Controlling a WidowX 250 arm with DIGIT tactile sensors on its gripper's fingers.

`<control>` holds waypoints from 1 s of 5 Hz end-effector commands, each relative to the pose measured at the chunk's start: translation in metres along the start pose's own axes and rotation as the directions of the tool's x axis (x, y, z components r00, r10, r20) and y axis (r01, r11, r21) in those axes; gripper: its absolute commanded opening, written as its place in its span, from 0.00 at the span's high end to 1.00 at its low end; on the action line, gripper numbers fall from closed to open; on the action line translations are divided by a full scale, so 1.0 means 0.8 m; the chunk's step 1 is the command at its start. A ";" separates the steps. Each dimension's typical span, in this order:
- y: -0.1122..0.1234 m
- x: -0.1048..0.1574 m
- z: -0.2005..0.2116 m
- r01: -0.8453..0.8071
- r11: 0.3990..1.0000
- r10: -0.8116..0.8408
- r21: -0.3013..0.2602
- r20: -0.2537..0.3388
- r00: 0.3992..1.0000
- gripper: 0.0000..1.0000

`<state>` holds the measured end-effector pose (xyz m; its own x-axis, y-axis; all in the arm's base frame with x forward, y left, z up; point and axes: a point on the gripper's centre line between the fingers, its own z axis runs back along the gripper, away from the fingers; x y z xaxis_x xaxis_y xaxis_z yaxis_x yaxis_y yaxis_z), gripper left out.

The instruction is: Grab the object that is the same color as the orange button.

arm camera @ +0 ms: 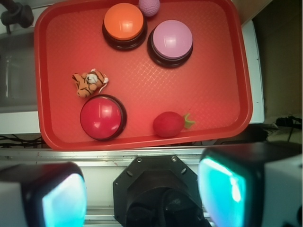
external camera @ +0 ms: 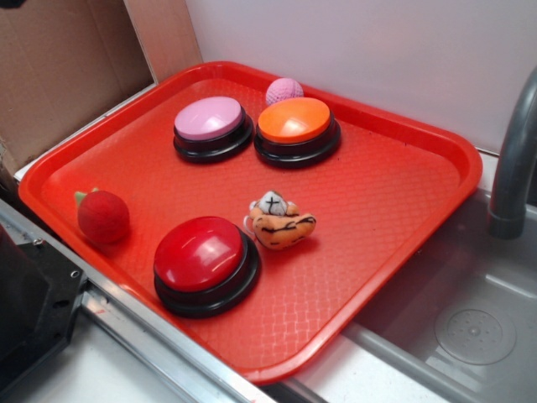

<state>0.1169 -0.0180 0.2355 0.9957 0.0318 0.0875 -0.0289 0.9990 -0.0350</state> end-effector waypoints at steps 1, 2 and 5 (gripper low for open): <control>0.000 0.000 0.000 0.000 1.000 0.000 0.000 0.000 1.000 0.00; -0.007 0.022 -0.026 -0.033 0.999 0.033 -0.026 -0.006 0.999 0.00; -0.049 0.079 -0.137 -0.160 0.985 0.160 -0.066 -0.007 0.987 0.00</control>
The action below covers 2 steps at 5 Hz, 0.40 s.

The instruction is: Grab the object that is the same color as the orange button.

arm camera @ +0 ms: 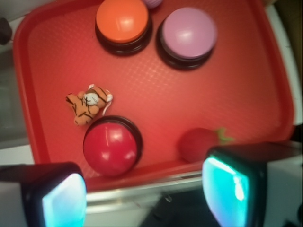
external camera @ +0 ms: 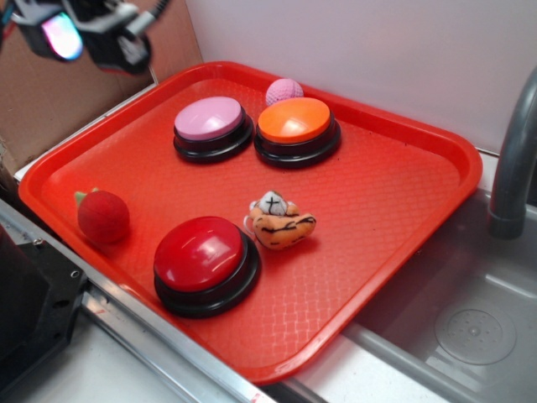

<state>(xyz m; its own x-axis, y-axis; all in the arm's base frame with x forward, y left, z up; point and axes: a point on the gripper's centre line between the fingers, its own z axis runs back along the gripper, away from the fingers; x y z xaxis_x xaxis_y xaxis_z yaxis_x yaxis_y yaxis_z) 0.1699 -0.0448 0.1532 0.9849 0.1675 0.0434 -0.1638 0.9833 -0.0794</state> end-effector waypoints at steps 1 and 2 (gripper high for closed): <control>-0.038 0.036 -0.076 -0.067 0.995 0.071 -0.068 0.058 0.996 0.00; -0.049 0.049 -0.113 -0.060 0.994 0.062 -0.094 0.025 0.998 0.00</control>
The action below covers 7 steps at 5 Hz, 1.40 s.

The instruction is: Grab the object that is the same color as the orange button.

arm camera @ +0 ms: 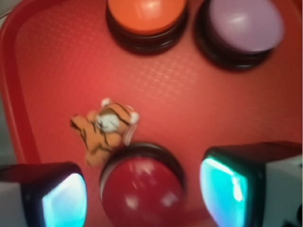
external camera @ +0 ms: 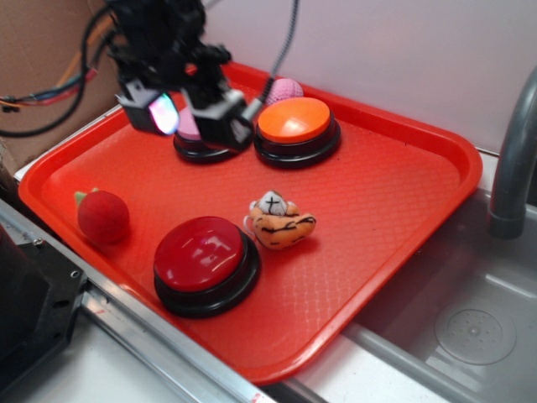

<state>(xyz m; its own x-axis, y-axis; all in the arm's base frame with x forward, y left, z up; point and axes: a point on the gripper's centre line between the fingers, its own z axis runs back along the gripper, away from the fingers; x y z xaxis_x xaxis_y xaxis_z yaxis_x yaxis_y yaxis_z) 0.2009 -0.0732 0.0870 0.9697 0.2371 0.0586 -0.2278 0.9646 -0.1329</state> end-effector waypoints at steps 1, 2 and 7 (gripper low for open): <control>-0.019 0.027 -0.056 0.013 1.000 -0.013 -0.015 -0.001 1.000 0.00; -0.020 0.033 -0.081 0.000 1.000 -0.001 -0.031 -0.037 0.999 0.00; -0.015 0.048 -0.083 0.031 0.999 -0.029 0.036 -0.054 0.998 1.00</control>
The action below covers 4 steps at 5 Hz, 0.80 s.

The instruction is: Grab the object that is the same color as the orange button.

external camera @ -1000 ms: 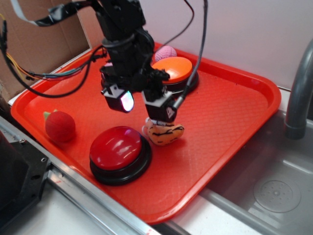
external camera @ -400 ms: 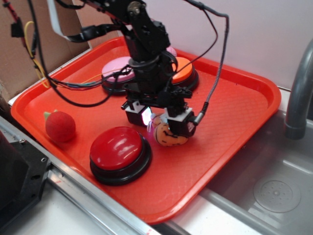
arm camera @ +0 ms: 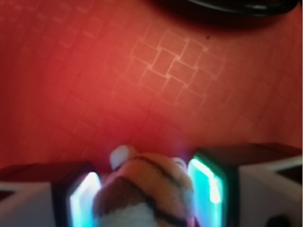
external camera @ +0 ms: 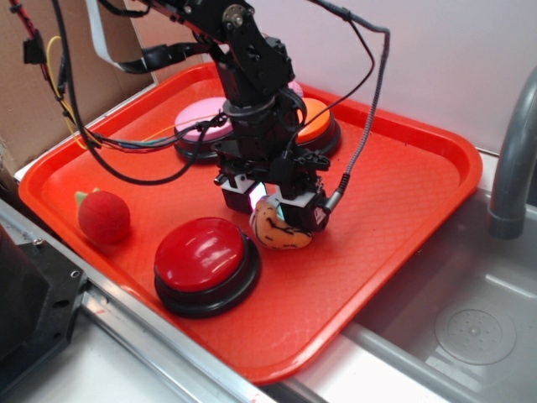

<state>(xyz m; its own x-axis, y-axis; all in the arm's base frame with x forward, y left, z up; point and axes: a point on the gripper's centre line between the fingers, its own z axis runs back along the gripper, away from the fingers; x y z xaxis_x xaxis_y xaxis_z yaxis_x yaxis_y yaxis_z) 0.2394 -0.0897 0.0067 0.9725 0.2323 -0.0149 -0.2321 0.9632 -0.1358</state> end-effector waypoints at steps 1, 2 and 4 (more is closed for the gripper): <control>0.018 0.026 0.066 0.053 0.996 -0.053 0.070 -0.001 0.999 1.00; 0.039 0.038 0.120 0.125 0.987 -0.125 0.100 -0.010 0.992 1.00; 0.101 0.039 0.204 0.056 0.995 -0.059 0.078 0.044 0.997 1.00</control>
<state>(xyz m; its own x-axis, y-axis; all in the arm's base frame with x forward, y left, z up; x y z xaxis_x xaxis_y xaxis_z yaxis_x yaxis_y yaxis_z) 0.2414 0.0152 0.1380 0.9834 0.1766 -0.0423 -0.1788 0.9822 -0.0580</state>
